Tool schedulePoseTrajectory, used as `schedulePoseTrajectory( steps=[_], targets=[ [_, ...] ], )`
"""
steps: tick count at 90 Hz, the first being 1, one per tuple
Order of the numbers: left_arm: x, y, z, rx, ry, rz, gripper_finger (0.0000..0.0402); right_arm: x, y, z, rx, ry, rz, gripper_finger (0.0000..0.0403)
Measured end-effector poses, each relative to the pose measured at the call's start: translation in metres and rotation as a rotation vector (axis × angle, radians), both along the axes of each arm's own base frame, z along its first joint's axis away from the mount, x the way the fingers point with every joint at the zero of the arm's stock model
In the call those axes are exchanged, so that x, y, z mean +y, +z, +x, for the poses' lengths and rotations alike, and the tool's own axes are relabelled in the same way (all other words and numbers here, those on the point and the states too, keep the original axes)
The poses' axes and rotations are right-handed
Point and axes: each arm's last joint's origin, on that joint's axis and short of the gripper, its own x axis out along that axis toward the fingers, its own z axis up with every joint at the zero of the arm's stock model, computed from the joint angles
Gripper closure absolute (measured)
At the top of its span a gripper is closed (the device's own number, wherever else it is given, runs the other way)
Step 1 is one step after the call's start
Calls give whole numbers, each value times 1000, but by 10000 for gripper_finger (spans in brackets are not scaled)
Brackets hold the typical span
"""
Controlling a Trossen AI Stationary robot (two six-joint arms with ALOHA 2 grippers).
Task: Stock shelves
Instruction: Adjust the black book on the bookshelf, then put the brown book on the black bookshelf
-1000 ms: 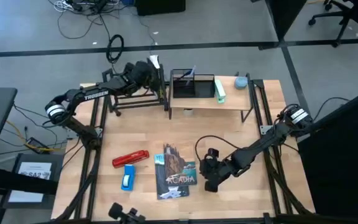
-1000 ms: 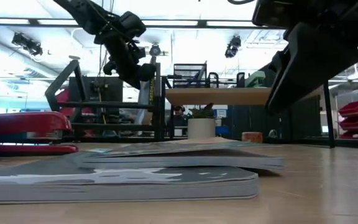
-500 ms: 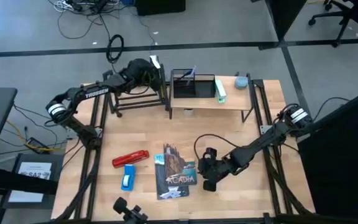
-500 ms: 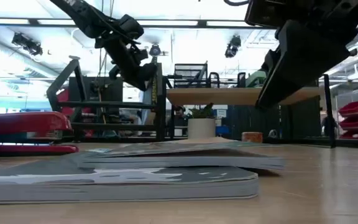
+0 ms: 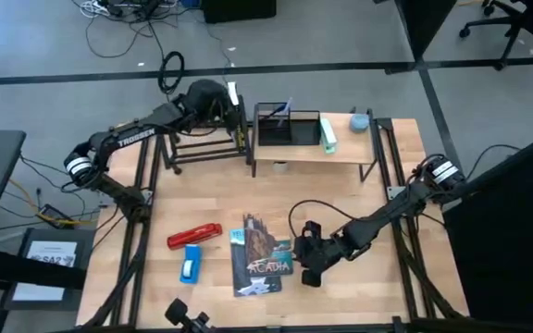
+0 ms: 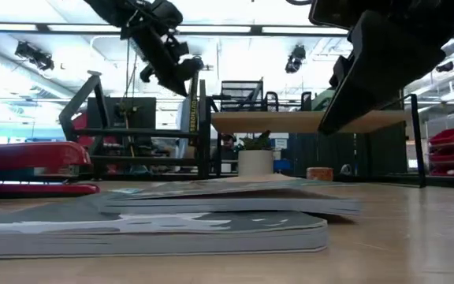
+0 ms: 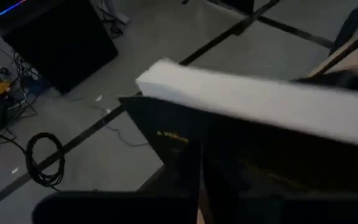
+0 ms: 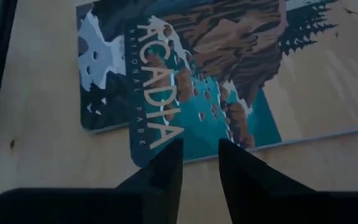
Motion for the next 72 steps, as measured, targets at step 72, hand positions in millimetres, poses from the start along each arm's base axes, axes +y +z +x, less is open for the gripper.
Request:
schedulePoseTrajectory(
  steps=[72],
  targets=[
    [-217,94,44,-75,-350,-236,402,33,18,-9,-16,25,86,328]
  ],
)
